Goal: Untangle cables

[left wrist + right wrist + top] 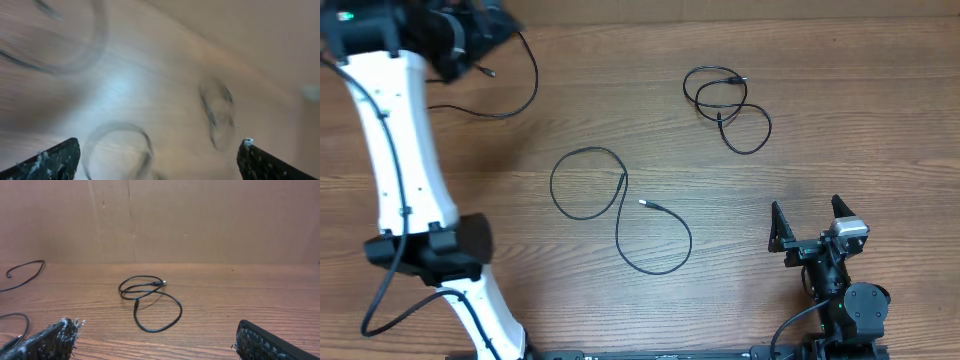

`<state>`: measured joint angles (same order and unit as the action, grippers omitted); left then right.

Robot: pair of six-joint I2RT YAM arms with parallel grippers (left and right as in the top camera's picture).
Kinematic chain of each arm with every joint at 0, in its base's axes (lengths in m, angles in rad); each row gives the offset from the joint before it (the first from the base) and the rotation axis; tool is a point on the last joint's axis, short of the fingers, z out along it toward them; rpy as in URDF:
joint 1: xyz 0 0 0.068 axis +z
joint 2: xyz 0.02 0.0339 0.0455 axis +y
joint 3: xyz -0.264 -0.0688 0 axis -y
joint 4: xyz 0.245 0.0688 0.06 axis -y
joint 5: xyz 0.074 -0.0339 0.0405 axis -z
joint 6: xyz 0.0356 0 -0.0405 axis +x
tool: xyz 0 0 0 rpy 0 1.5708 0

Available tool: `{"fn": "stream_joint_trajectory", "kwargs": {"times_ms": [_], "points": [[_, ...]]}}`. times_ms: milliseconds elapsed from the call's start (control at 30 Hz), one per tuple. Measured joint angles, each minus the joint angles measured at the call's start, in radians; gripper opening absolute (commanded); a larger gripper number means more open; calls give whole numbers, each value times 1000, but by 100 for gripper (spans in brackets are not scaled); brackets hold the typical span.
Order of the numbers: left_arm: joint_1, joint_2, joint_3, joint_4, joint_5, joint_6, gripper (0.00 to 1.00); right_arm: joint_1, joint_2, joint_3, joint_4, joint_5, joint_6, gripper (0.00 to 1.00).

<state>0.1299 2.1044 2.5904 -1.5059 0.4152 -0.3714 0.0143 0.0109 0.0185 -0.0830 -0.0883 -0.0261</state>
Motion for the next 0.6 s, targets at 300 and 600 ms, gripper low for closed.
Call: {"fn": "stream_joint_trajectory", "kwargs": {"times_ms": [300,600], "points": [[-306,109,-27,-177,-87,32,100,0,0,0,0,0,0,100],[-486,113,-209,-181,-254,26,100,0,0,0,0,0,0,100]]}}
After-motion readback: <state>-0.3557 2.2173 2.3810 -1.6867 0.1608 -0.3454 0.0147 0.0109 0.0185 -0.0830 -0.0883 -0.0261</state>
